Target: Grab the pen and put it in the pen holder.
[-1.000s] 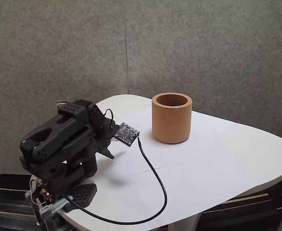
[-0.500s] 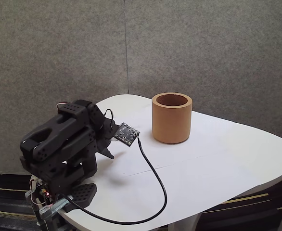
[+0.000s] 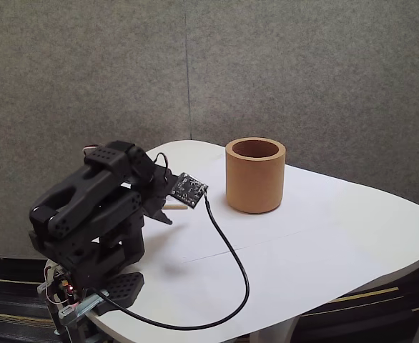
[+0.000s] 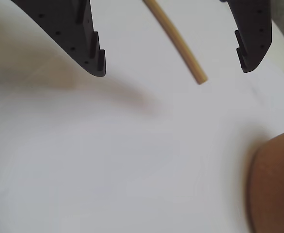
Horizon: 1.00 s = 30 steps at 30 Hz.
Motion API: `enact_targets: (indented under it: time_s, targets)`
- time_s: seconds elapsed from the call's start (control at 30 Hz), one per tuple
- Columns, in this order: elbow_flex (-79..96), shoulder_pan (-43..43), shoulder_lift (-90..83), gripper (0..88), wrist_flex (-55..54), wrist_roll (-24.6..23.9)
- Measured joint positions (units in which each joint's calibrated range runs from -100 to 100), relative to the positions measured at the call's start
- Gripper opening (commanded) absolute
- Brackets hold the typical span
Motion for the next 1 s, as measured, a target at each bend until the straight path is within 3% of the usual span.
enact_targets:
  time_s: [0.33,0.53,0.7,0.83,1.0]
  targets:
    - [-23.2,-0.2,4.7,39.4,0.0,0.0]
    - [-48.8,-0.7,27.3,39.4,1.4,0.0]
    - [-71.9,-5.4,49.6,39.4,10.9,-0.1]
    - [-74.8,-10.7,62.2,39.4,17.6,-0.1]
    - [-71.5,-12.6,69.4,39.4,18.1,-1.5]
